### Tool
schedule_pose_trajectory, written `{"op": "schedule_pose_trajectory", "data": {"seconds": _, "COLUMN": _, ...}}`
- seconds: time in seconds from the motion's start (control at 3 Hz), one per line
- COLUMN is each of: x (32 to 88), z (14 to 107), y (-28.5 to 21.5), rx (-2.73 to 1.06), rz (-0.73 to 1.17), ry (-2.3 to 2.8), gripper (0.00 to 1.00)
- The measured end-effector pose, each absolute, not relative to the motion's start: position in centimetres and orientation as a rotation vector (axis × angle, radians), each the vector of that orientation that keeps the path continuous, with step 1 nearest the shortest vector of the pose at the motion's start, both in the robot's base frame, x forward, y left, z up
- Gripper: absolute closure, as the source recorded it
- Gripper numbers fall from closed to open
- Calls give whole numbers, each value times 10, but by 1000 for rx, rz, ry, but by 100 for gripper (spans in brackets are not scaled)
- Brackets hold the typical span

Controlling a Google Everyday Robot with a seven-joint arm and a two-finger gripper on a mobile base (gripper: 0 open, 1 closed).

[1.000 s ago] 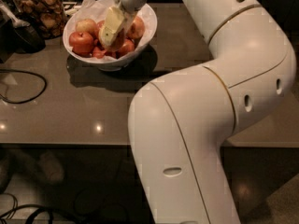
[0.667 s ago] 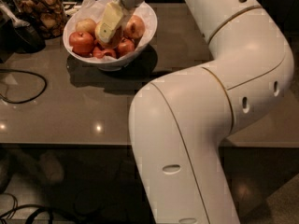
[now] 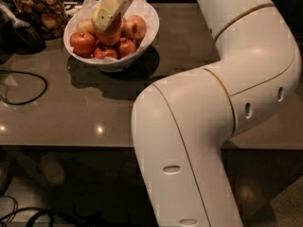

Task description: Pick apple from white bowl

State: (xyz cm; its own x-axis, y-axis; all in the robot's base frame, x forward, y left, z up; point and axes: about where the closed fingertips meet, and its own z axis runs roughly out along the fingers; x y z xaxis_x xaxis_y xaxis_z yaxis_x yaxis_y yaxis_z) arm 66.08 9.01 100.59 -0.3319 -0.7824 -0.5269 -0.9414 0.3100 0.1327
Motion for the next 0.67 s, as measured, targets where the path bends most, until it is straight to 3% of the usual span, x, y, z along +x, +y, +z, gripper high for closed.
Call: {"op": "schedule_pose_trajectory", "data": {"seconds": 0.67, "x": 647, "z": 1024, "y": 94, "rx": -1569, "rz": 716, "ry": 2120, "gripper": 100}}
